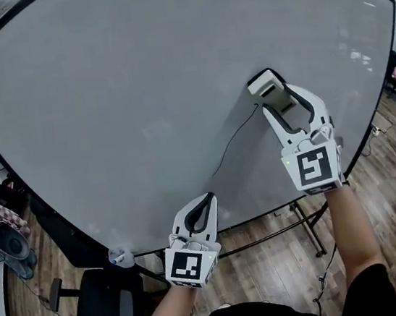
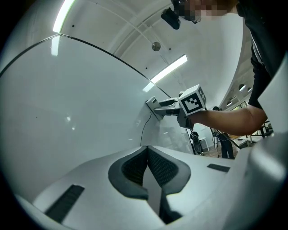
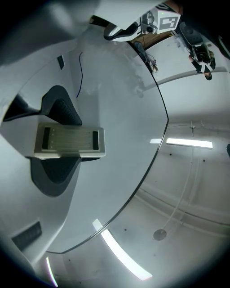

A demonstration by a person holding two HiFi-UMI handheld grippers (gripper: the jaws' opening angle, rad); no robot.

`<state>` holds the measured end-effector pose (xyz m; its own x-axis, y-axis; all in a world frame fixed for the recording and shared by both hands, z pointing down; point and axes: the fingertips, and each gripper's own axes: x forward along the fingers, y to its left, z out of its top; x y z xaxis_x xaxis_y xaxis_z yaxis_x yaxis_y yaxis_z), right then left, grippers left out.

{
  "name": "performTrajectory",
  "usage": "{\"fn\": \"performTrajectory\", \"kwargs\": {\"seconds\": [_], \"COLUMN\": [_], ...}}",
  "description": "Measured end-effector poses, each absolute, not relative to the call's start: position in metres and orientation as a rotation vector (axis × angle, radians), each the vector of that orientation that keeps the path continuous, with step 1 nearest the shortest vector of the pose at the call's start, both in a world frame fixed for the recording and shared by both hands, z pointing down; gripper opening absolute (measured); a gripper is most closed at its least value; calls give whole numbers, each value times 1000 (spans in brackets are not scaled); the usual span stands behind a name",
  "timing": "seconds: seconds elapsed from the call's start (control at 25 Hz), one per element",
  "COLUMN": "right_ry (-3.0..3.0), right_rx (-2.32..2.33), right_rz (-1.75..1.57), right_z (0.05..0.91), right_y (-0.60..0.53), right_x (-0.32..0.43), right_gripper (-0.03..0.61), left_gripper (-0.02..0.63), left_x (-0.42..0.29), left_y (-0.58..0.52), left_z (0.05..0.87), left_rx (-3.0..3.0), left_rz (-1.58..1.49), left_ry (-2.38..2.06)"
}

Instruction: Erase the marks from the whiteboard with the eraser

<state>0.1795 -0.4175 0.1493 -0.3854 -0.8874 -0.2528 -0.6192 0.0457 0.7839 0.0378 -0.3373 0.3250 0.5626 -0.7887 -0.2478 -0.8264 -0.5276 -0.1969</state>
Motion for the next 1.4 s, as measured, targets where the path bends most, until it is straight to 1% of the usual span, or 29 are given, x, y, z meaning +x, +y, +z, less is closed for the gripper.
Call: {"fn": "performTrajectory", "kwargs": {"seconds": [0.24, 0.96, 1.4], "right_ry": [-2013, -2025, -2089], "right_rx": [1491, 1419, 1337], "right_rz": [-1239, -1166, -1122], "right_z": [161, 185, 231], "right_y": [-418, -417, -411], "right_x": [167, 152, 113], "right_gripper": [242, 241, 242], "left_gripper": [18, 18, 18], "left_x": [32, 35, 19], "left_y": [-336, -341, -343], "left_z": [329, 335, 340], "left_rx": [-2533, -2560, -2533], "left_rz": [222, 206, 180], "left_ry": [1335, 1348, 1385]}}
